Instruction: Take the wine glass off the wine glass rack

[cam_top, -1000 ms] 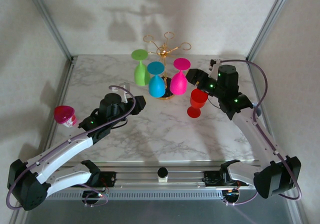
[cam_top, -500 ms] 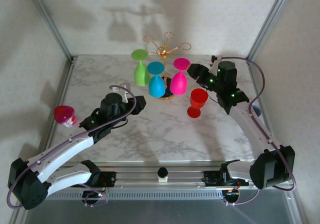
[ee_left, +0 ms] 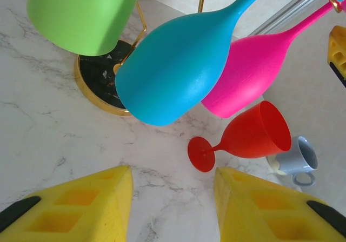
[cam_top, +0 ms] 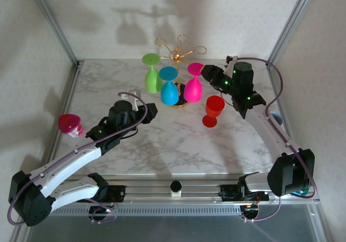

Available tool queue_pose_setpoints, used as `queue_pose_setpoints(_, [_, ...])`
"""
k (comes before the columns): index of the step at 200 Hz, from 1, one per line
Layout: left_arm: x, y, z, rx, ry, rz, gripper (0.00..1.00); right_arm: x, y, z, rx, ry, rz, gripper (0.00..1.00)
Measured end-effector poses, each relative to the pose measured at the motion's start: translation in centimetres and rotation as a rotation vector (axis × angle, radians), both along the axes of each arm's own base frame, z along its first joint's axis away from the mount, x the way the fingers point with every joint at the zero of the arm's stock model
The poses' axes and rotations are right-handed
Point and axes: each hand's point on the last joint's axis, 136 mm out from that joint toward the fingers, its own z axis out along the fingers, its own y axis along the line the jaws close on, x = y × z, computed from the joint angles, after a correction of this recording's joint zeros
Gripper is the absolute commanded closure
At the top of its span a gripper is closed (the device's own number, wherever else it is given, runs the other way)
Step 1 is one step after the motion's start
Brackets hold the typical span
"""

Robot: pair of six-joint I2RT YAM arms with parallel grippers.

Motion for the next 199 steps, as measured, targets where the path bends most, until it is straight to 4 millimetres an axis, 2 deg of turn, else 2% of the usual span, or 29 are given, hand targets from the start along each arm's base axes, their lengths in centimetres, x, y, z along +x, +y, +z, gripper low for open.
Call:
queue_pose_setpoints(117, [0.1, 0.1, 0.0, 0.006, -0.004, 0.006, 0.56, 0.8, 0.3, -0.1, 0.029, 0.011, 0.008, 0.77])
queue_pose_setpoints(199, [0.1, 0.2, 0.0, 0.006, -0.004, 0.010, 0.56, 1.3, 0.3, 0.1, 0.046, 0.009, 0.004, 0.85])
